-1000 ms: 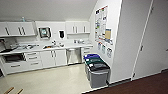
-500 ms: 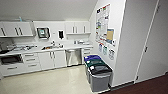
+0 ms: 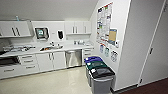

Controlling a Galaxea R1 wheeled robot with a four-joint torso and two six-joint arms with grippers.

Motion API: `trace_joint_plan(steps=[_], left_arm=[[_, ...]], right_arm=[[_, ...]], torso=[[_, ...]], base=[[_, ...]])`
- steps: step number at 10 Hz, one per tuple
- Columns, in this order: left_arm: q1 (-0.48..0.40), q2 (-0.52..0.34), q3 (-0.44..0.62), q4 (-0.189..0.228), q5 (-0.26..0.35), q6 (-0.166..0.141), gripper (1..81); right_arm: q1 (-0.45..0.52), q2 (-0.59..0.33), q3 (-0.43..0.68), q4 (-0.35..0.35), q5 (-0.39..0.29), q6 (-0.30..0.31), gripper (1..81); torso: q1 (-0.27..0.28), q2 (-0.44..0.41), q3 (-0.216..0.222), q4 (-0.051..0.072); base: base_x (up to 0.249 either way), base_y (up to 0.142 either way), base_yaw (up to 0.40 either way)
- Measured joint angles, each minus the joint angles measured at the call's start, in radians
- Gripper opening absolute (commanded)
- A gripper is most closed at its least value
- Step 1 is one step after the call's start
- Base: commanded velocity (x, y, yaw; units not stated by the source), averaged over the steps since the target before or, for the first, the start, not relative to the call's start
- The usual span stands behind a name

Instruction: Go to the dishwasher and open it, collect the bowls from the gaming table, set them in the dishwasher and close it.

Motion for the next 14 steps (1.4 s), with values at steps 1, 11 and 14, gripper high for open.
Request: trace_joint_plan(steps=[1,11,14], left_arm=[[-0.001,0.001,0.0,0.0,0.0,0.0,81.1],[-0.002,-0.005,0.0,0.0,0.002,0.0,81.1],[-0.001,-0.005,0.0,0.0,0.002,0.0,81.1]], right_arm=[[0.0,-0.002,-0.001,0.0,0.0,0.0,81.1],[0.003,0.002,-0.003,0.0,-0.002,0.0,81.1],[0.003,0.002,-0.003,-0.001,-0.003,0.0,81.1]], torso=[[0.0,0.0,0.0,0.0],[0.001,0.001,0.0,0.0],[0.0,0.001,0.0,0.0]], base=[[0.229,0.0,0.0],[0.15,0.0,0.0],[0.092,0.022,0.0]])
